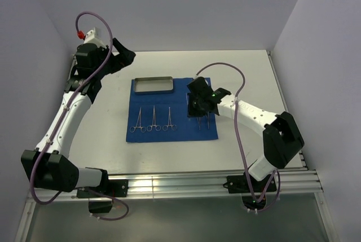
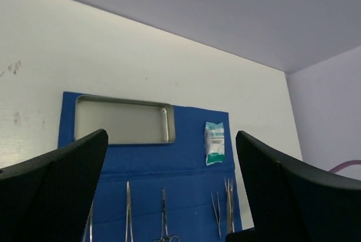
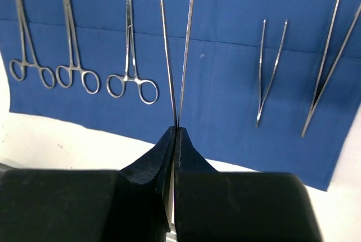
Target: Open and lay out the surgical kit
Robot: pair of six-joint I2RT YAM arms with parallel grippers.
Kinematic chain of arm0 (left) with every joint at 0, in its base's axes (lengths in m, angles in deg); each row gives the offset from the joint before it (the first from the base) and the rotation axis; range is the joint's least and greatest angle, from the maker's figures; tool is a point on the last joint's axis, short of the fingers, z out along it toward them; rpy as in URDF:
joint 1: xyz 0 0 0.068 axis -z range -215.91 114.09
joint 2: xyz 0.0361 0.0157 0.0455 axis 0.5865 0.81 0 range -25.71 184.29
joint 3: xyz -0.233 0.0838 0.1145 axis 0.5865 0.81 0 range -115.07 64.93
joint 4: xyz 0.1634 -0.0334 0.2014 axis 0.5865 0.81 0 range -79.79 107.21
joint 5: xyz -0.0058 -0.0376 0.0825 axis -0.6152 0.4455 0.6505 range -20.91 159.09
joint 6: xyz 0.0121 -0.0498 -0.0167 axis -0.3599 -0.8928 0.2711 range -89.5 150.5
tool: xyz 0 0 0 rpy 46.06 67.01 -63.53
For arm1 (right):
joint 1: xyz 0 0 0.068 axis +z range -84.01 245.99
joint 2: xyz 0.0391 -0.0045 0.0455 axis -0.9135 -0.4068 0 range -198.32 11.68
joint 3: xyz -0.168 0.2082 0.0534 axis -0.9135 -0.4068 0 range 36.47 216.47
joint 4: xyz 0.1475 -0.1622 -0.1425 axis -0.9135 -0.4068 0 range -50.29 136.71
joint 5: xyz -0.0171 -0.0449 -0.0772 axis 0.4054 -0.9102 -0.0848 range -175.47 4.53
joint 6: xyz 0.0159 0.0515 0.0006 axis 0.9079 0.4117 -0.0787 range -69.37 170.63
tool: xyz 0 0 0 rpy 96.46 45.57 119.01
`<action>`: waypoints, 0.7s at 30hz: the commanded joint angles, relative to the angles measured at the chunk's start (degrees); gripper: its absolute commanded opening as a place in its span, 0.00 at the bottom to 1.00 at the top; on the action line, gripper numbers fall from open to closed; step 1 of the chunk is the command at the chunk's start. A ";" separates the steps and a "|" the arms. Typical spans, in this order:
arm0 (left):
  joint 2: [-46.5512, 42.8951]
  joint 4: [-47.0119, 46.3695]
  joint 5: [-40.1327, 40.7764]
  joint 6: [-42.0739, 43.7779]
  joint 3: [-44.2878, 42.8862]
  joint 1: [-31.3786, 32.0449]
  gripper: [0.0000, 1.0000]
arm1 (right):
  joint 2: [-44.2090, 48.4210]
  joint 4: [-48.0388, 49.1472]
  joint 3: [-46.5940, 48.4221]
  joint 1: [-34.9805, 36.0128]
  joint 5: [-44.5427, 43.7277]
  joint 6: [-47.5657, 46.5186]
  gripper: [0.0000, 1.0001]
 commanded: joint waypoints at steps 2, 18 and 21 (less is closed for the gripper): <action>1.99 1.20 -1.83 0.77 -1.39 -1.49 0.99 | -1.49 2.81 -1.22 1.36 -2.24 2.39 0.00; 3.84 1.20 -6.22 -0.63 -0.69 -3.25 0.99 | -9.66 5.44 -0.96 1.36 0.31 1.17 0.00; 4.19 1.20 -6.57 -0.81 -0.78 -3.52 0.99 | -10.89 5.18 -0.52 1.27 0.40 1.69 0.00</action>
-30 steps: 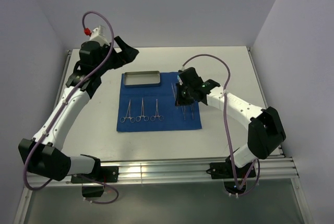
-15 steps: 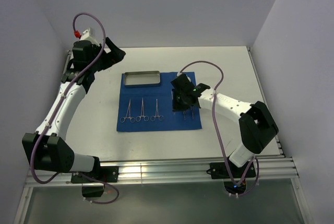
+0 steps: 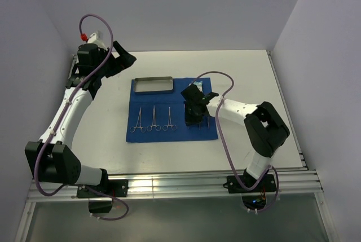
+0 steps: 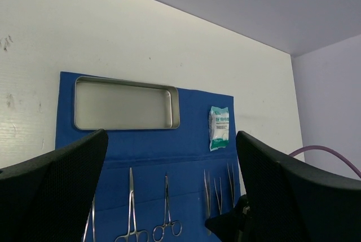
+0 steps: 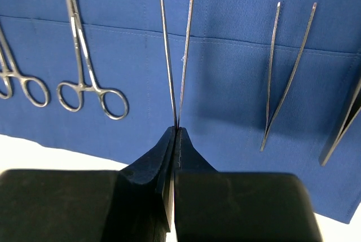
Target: Open and lay out the surgical kit
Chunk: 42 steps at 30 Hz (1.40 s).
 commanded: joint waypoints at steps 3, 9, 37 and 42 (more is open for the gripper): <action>0.56 -0.90 -1.92 -0.38 -0.80 -0.61 0.99 | -2.27 1.07 1.88 0.02 -0.17 1.28 0.00; 0.74 -1.07 -2.44 -0.73 -0.71 -0.70 0.99 | -3.15 0.89 2.32 -0.24 -0.17 1.72 0.00; 1.53 -0.19 -2.71 -0.64 -0.80 -0.70 0.99 | -5.61 -0.86 4.43 -2.00 -0.96 1.19 0.05; 1.71 0.16 -2.71 -0.46 -1.24 -0.79 0.99 | -6.31 -1.22 4.43 -2.09 -0.78 1.28 0.16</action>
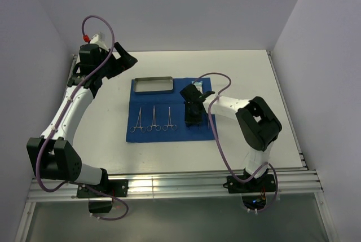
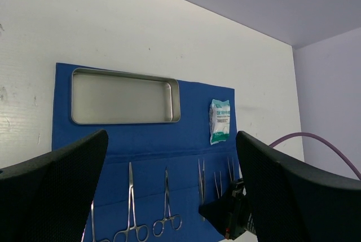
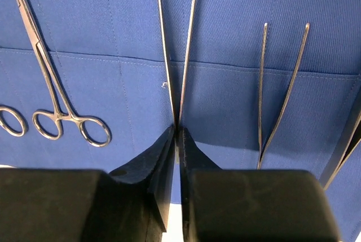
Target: Open and lay out the surgical kit
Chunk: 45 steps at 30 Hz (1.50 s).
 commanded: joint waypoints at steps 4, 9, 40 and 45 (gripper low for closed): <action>0.16 -0.13 -0.74 -0.13 -1.68 -0.37 0.99 | -0.02 -1.04 2.09 -0.40 -0.47 0.19 0.26; 0.16 -0.04 -1.00 0.13 -1.68 -0.37 0.99 | 1.21 -1.74 2.44 -0.49 -0.47 0.36 0.38; 2.79 14.46 -1.82 28.43 -6.69 -0.55 0.99 | 41.71 8.96 -7.38 -31.75 -9.87 -27.93 1.00; -0.09 12.27 0.22 29.22 -2.04 -0.99 0.99 | 49.44 13.45 -16.70 -36.70 -9.09 -28.82 1.00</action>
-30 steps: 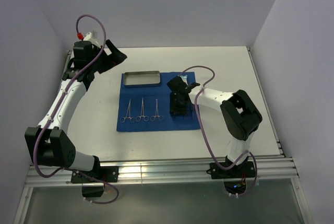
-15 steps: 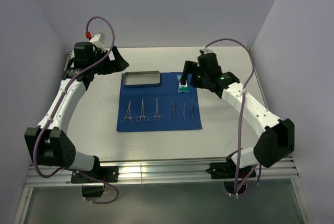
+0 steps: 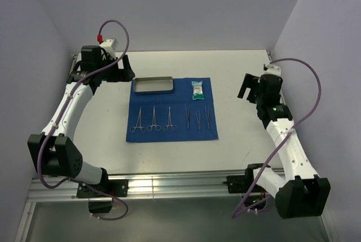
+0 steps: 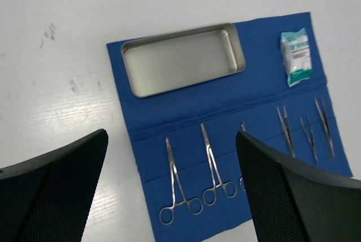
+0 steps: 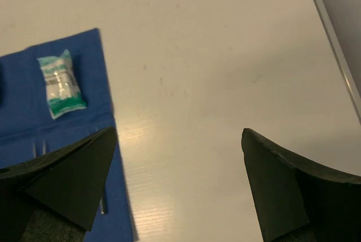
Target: Open and lay out the surgical kit
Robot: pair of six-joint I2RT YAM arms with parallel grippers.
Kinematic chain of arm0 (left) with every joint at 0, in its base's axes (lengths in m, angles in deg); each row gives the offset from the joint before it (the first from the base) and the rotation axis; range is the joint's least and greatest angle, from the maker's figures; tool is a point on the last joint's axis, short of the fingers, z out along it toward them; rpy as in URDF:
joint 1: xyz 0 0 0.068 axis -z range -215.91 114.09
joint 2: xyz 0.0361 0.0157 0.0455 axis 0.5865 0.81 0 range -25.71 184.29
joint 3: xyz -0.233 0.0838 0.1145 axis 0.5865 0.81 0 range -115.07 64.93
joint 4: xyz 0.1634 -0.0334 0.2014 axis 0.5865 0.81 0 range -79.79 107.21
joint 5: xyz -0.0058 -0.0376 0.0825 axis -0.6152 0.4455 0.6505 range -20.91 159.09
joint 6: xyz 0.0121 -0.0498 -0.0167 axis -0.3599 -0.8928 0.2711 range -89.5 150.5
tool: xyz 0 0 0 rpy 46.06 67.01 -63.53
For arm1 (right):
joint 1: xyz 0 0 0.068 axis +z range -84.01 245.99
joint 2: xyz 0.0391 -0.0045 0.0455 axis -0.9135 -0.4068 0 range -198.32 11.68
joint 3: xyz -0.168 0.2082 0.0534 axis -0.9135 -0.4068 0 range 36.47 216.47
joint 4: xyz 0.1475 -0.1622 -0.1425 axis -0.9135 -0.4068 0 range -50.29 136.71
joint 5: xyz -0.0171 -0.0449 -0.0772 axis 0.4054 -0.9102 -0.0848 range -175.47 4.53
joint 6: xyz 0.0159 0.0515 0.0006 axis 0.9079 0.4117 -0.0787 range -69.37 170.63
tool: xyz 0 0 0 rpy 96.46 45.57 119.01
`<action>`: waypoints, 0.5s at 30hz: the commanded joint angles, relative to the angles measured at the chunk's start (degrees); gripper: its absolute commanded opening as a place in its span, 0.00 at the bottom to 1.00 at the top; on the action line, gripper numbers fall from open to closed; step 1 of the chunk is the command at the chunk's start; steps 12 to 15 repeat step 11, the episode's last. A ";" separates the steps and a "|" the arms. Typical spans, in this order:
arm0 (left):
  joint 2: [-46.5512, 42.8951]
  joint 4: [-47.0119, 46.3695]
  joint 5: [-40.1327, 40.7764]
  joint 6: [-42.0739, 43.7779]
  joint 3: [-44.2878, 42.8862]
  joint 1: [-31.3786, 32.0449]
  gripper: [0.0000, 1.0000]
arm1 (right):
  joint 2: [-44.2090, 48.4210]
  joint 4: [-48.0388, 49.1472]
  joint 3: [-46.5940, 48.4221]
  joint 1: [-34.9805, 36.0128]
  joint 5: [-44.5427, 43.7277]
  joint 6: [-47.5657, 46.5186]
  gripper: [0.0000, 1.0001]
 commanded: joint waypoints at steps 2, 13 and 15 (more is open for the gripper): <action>-3.78 -1.28 3.48 2.84 3.89 -0.40 0.99 | 6.08 5.72 -3.71 -1.43 1.18 -2.74 1.00; -8.62 -1.81 6.21 2.31 4.96 -0.40 0.99 | 8.81 5.46 -3.89 -1.52 5.06 -2.39 1.00; -8.62 -1.81 6.21 2.31 4.96 -0.40 0.99 | 8.81 5.46 -3.89 -1.52 5.06 -2.39 1.00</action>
